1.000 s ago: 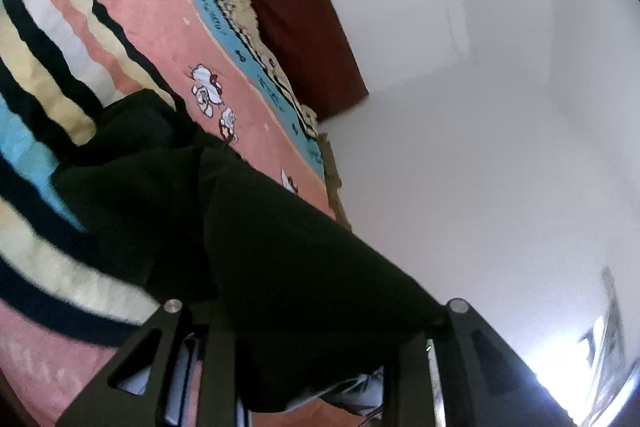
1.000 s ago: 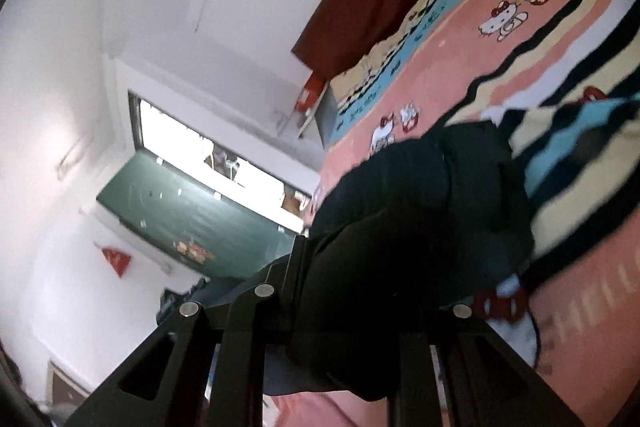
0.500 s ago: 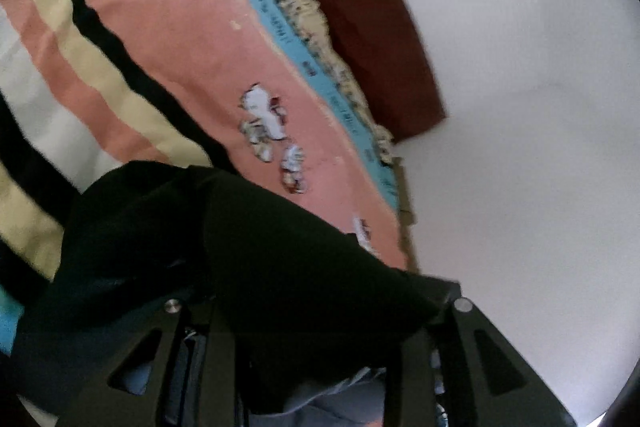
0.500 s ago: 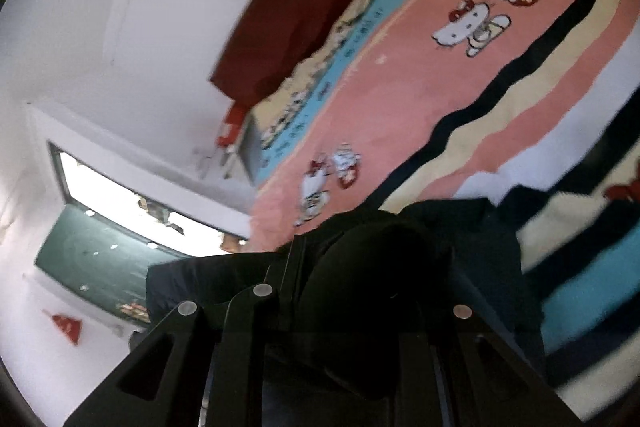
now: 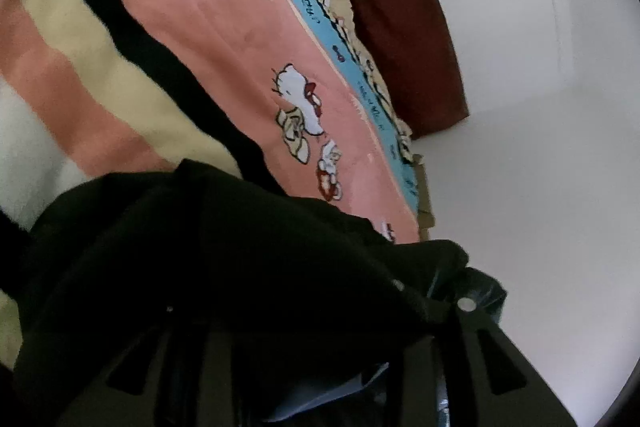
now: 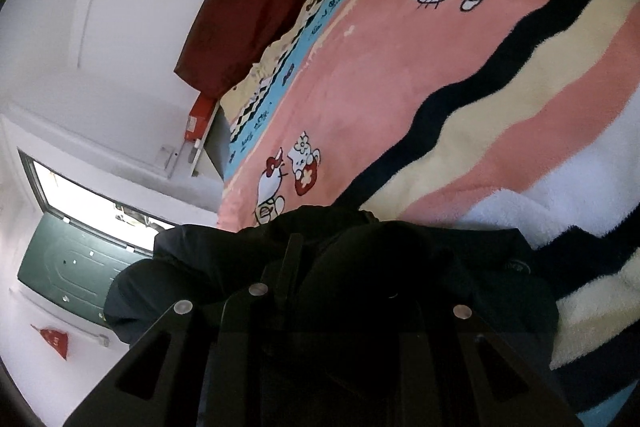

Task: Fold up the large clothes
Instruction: 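Press the folded jacket flat with both tools and open them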

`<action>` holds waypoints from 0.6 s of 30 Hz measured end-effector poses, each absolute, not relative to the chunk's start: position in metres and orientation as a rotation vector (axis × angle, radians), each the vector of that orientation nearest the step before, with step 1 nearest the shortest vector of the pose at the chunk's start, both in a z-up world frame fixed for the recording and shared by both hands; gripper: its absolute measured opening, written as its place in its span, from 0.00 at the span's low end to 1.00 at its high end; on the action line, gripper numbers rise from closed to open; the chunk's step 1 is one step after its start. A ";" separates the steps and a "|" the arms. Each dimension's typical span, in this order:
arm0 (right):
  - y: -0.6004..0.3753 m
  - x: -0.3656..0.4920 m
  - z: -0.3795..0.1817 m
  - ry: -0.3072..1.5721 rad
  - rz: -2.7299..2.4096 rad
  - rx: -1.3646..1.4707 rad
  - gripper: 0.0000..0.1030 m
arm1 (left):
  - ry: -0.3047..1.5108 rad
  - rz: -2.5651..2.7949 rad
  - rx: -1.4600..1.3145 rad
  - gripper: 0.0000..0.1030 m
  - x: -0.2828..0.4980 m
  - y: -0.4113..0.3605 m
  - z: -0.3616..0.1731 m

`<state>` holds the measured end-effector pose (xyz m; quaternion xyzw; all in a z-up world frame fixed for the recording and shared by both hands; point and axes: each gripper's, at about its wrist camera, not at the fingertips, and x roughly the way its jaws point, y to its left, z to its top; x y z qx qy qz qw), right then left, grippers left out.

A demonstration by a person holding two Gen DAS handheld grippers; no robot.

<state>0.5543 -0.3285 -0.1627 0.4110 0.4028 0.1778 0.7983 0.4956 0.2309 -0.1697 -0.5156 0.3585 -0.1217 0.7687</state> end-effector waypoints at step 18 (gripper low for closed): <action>-0.360 0.530 -0.102 0.767 0.400 0.928 0.91 | 0.618 -0.268 -1.248 0.62 0.448 0.269 -0.097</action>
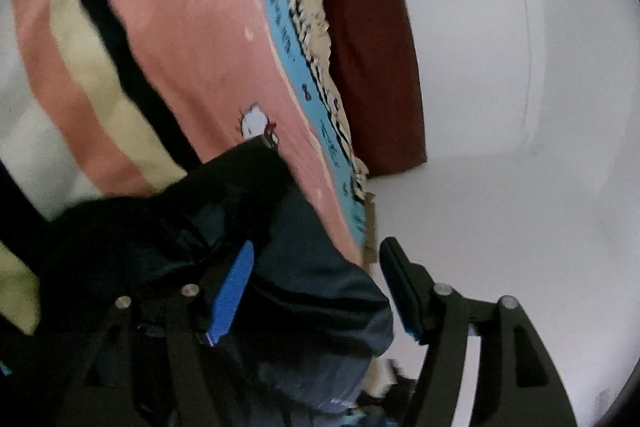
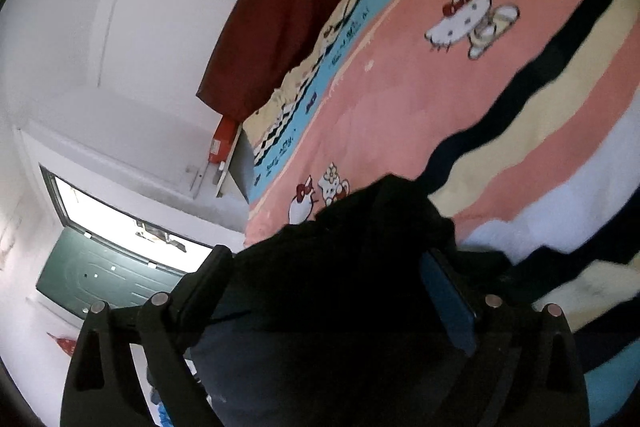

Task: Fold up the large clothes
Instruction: 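Press the folded jacket flat with both tools and open them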

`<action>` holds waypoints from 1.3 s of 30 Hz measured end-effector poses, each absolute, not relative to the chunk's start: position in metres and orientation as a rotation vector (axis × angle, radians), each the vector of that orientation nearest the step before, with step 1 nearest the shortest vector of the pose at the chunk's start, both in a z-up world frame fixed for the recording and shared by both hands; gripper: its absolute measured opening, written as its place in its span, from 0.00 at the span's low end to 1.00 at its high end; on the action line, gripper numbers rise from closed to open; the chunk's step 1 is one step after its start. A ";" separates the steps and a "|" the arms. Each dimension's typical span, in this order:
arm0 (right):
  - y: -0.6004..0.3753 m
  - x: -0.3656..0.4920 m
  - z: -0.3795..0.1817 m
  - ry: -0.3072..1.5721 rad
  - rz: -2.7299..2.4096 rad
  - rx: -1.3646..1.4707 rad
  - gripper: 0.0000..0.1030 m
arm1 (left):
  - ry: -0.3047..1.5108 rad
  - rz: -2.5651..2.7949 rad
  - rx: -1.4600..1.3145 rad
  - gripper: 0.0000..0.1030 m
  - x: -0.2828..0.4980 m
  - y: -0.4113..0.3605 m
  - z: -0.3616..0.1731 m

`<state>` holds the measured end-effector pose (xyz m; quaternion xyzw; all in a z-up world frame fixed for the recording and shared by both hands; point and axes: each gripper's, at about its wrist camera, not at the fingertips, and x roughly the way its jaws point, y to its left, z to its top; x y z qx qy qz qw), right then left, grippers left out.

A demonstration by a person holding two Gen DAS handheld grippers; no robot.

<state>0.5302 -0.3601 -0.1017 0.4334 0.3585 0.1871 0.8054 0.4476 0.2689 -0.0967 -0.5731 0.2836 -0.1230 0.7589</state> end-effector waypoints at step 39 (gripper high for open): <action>-0.183 0.636 -0.150 1.070 0.343 0.121 0.95 | 1.134 0.046 -0.140 0.76 0.628 0.075 -0.152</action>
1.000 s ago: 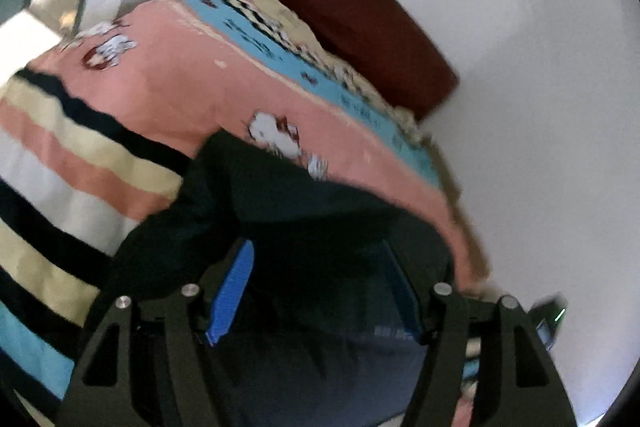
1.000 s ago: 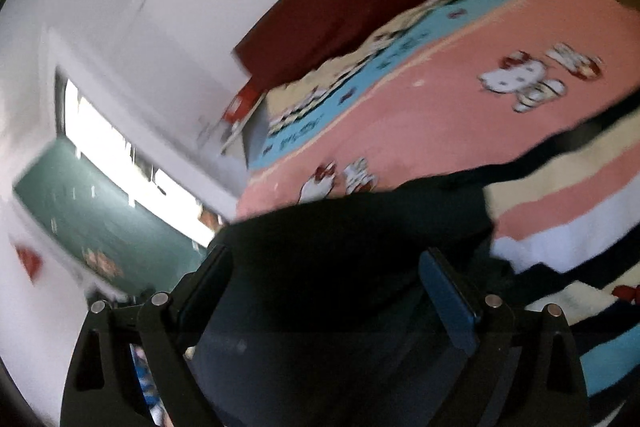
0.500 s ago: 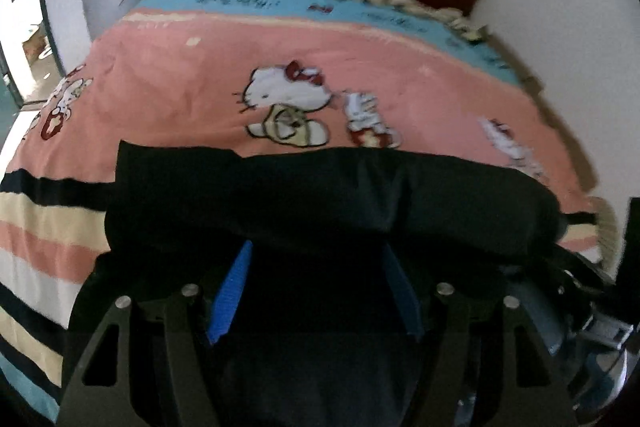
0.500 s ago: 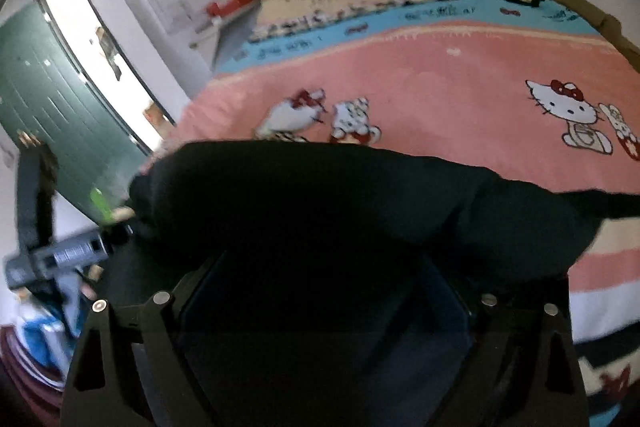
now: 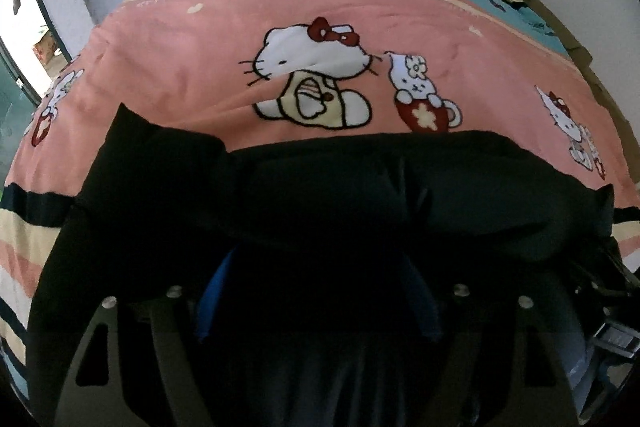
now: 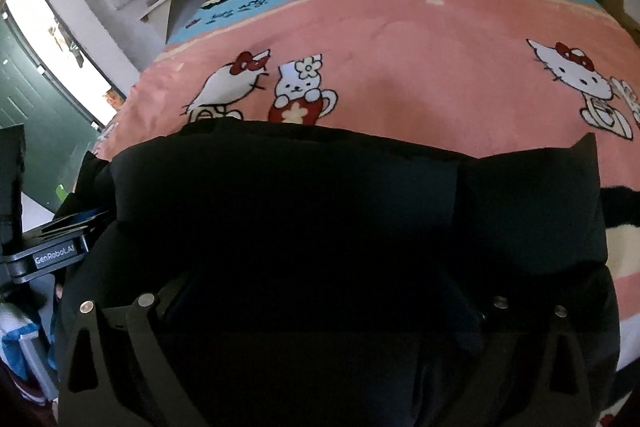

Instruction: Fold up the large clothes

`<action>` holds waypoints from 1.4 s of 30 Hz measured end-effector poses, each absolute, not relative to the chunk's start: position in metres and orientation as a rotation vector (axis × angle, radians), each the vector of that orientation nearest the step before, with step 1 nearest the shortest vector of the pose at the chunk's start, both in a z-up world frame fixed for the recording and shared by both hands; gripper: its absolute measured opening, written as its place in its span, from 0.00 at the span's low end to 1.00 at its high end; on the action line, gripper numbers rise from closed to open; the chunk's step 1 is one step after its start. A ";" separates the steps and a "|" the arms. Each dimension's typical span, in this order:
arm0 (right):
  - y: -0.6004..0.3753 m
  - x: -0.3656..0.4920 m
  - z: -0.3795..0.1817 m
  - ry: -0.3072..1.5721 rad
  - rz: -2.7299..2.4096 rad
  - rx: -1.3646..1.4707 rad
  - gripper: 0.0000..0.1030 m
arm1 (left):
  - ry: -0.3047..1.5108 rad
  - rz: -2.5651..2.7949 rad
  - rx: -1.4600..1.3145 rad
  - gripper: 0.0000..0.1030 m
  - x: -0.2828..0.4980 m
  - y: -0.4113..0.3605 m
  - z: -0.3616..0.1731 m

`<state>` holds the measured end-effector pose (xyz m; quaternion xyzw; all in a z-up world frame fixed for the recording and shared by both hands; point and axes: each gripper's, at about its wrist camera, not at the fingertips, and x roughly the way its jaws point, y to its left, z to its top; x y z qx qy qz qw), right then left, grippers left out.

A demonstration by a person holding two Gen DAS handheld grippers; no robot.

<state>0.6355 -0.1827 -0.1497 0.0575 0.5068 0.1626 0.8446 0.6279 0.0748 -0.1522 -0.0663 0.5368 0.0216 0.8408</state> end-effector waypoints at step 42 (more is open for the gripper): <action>-0.242 0.516 -0.091 0.860 0.336 0.061 0.98 | 0.804 0.185 -0.037 0.76 0.475 0.111 -0.091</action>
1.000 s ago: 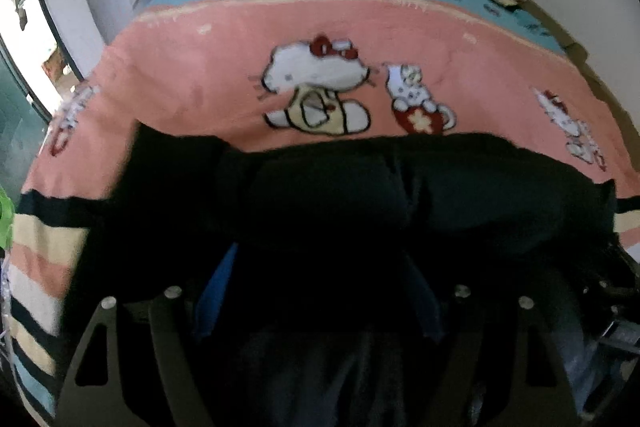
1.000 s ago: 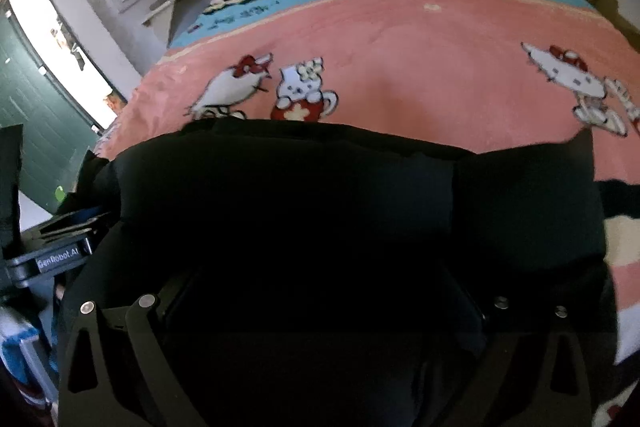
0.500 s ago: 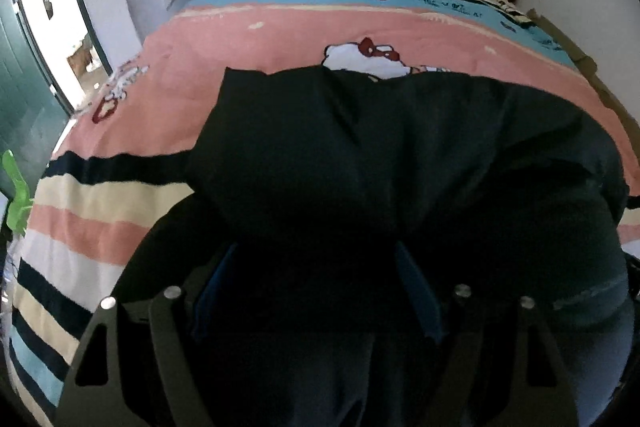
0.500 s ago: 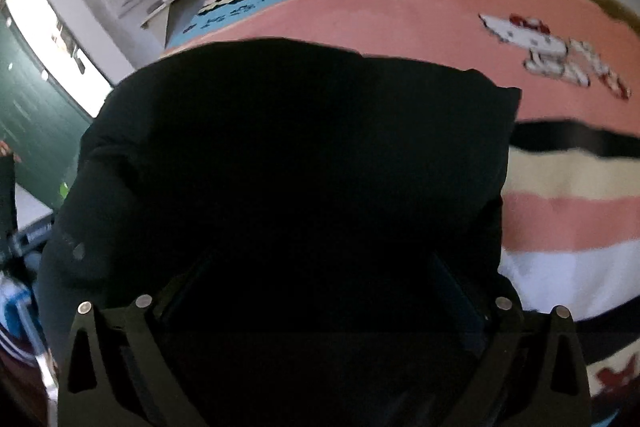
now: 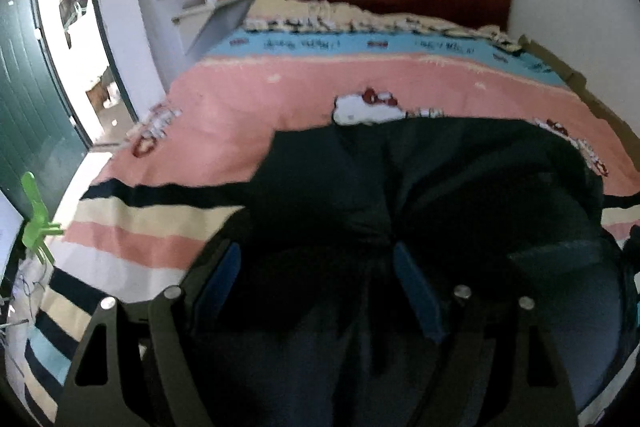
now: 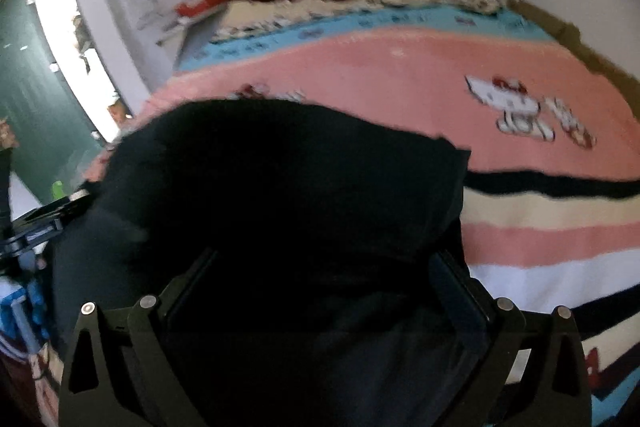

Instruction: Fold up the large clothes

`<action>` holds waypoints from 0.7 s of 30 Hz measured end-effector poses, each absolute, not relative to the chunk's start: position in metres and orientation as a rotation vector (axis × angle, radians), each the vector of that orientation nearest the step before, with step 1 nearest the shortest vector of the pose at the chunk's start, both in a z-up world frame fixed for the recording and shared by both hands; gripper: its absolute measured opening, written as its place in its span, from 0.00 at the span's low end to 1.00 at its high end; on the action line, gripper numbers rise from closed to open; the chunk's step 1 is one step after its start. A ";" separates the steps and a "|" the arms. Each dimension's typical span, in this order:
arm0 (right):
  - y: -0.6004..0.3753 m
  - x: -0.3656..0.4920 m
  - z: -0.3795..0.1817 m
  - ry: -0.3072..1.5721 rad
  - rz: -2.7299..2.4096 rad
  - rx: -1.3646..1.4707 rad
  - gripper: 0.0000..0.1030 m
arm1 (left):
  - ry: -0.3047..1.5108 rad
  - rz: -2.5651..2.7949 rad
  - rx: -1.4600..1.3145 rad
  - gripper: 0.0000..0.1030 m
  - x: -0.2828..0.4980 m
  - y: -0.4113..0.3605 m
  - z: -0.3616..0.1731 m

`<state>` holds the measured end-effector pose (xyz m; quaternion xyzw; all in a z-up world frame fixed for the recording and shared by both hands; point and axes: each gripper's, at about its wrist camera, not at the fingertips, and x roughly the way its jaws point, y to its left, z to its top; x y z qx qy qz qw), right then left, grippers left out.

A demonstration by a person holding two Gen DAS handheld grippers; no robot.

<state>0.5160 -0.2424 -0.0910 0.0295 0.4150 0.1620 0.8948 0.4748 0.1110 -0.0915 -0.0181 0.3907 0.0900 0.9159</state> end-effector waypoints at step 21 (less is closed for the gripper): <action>-0.244 0.486 -0.155 0.916 0.405 0.129 0.99 | 0.735 0.184 -0.024 0.77 0.436 0.123 -0.137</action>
